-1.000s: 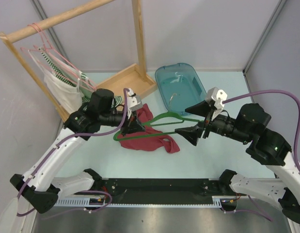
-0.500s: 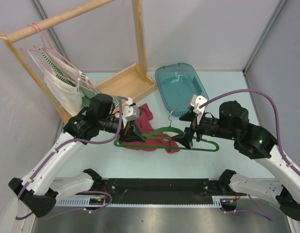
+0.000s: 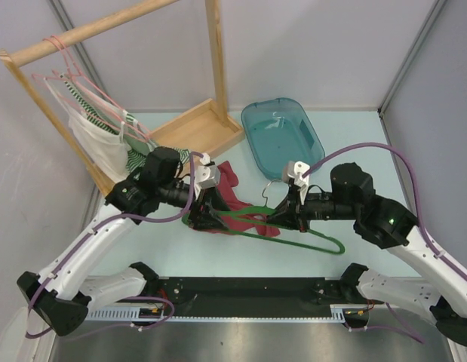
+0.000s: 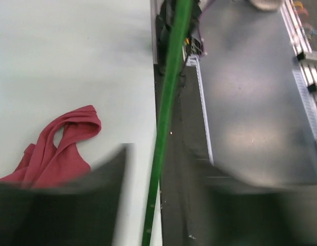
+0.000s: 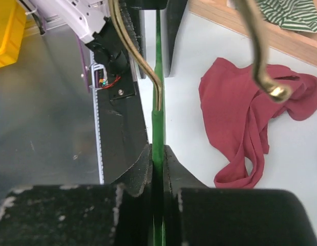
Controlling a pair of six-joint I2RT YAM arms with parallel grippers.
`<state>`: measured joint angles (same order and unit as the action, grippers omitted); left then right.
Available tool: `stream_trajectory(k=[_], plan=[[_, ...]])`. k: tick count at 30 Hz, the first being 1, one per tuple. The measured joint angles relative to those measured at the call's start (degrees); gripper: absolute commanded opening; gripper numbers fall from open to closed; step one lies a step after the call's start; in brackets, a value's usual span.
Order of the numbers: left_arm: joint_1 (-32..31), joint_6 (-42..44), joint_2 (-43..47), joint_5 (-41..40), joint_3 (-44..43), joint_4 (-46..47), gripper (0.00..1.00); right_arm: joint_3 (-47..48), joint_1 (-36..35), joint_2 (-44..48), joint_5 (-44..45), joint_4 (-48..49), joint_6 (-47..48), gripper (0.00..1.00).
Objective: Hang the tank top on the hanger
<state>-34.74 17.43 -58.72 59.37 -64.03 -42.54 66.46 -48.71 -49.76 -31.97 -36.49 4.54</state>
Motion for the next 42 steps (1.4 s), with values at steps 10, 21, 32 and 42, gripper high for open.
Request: stream_trajectory(k=[10,21,32,42], plan=[[-0.1,-13.2,3.9,-25.4,7.0,18.0,0.99,-3.5,5.6,3.2,16.1,0.2,-5.1,0.00],[-0.4,-26.6,2.7,-52.1,16.4,30.4,0.88,-4.1,18.2,2.8,32.6,-0.5,-10.4,0.00],[1.6,-27.1,-25.1,-69.0,8.2,31.6,0.70,-6.8,19.0,4.6,32.6,-1.0,-12.1,0.00],[6.3,-28.4,-31.2,-70.5,6.1,37.4,0.66,-8.0,19.2,7.0,31.5,-2.6,-12.1,0.00]])
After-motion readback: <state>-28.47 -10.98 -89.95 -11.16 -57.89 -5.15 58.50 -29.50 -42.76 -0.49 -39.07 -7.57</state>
